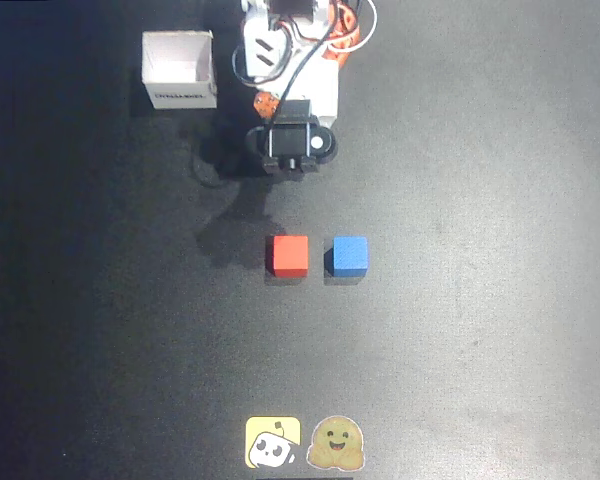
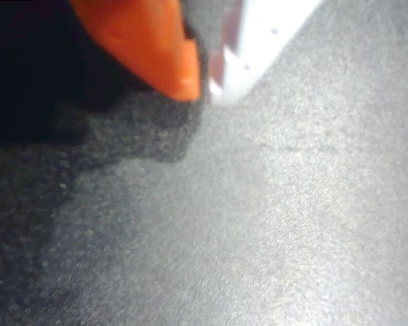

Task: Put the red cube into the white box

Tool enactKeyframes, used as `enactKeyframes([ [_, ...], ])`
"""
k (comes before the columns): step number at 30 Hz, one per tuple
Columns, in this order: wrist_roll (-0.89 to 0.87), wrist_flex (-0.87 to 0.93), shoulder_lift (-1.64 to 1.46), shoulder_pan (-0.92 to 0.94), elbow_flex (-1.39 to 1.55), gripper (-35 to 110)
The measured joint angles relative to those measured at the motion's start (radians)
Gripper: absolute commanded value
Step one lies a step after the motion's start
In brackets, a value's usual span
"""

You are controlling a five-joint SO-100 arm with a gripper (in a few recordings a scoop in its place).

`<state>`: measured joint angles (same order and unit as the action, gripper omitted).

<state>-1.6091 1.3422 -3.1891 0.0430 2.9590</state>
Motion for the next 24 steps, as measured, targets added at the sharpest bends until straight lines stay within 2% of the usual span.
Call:
enactKeyframes([
  [24, 0.018, 0.000, -0.003, 0.000, 0.000, 0],
])
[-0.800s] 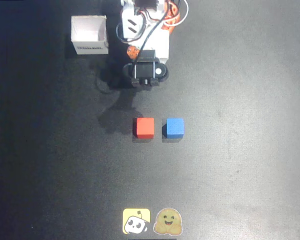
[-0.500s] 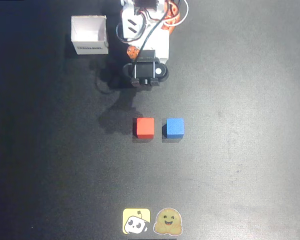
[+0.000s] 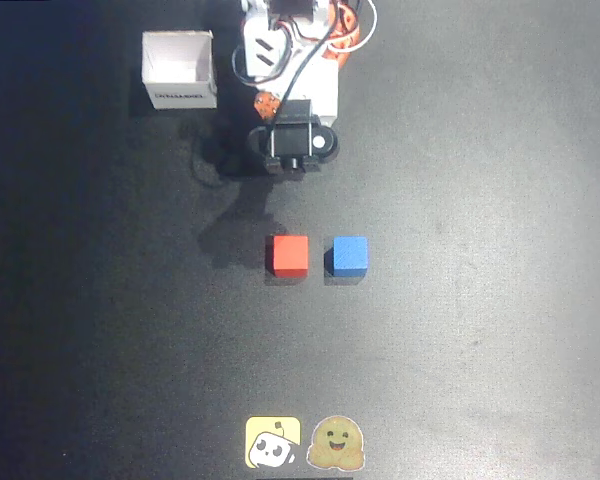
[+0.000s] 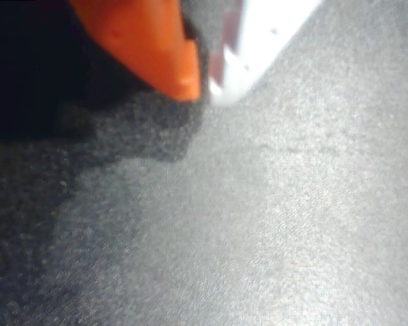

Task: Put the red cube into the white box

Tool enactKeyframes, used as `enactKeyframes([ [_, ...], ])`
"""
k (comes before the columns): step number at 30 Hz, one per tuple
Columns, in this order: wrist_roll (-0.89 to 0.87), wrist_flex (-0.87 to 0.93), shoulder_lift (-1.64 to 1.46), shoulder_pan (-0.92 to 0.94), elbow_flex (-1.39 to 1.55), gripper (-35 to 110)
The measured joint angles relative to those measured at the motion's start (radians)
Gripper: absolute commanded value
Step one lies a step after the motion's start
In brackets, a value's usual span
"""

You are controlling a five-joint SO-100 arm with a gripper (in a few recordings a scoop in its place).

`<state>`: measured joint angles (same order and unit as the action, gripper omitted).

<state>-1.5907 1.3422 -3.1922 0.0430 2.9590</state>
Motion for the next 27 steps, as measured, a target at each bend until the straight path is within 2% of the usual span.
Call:
enactKeyframes([
  [27, 0.006, 0.032, -0.002, 0.000, -0.023, 0],
])
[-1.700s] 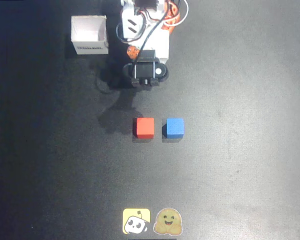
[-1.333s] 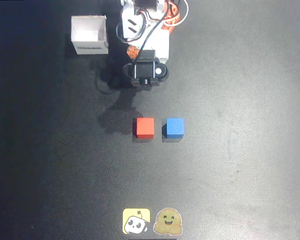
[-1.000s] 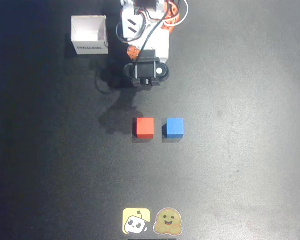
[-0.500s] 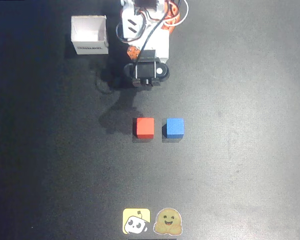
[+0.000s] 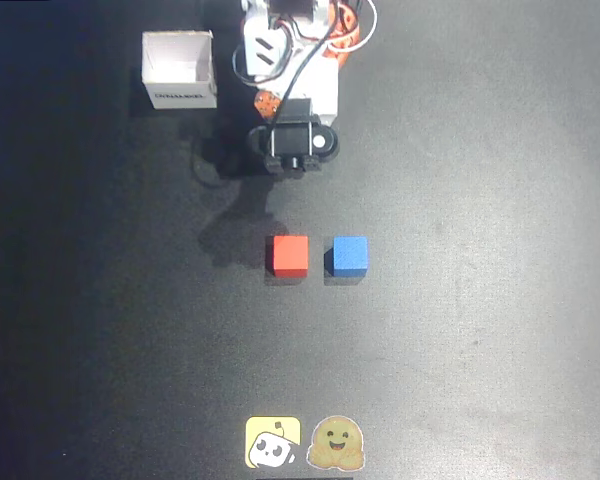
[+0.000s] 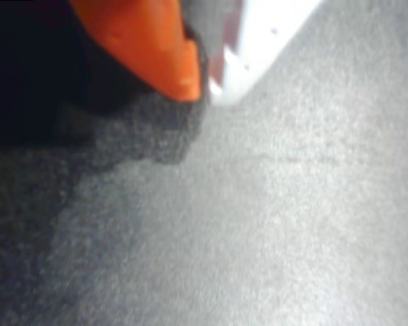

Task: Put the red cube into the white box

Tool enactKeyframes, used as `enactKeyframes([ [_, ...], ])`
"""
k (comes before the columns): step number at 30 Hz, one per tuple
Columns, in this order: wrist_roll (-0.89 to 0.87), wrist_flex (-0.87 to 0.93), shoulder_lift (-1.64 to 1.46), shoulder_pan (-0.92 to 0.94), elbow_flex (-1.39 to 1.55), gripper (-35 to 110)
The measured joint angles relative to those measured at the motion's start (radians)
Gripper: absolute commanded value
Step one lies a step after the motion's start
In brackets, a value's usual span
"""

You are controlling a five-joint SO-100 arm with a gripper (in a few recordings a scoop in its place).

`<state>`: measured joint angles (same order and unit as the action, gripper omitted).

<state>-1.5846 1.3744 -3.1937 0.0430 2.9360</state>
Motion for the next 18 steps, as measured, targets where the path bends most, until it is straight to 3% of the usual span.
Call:
enactKeyframes([
  [6, 0.031, 0.012, 0.107, 0.000, -0.126, 0],
  [18, 0.051, -0.011, 0.881, -0.011, -0.718, 0],
])
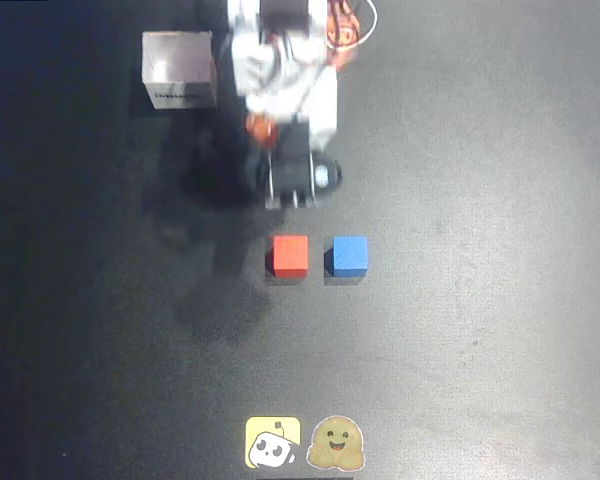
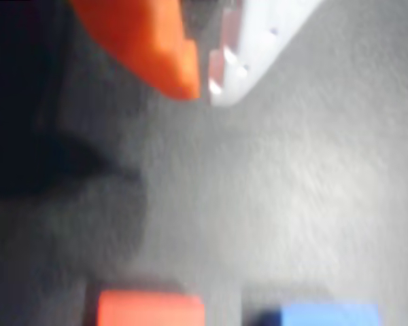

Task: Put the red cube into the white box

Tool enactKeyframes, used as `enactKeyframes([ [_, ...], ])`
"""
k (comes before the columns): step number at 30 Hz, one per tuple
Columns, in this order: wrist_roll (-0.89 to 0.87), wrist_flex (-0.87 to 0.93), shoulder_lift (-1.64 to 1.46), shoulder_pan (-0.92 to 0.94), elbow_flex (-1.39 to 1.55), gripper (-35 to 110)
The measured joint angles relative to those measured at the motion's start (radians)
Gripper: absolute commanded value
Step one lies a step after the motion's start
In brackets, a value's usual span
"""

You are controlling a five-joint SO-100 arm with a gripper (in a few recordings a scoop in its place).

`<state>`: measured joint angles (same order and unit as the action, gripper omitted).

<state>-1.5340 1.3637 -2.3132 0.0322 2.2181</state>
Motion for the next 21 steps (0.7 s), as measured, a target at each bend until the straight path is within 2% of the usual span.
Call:
enactKeyframes([
  [7, 0.000, -0.106, 0.362, 0.003, -0.170, 0],
  [15, 0.008, -0.196, 0.514, 0.017, -0.198, 0],
  [21, 0.028, -0.198, 0.517, 0.028, -0.201, 24],
])
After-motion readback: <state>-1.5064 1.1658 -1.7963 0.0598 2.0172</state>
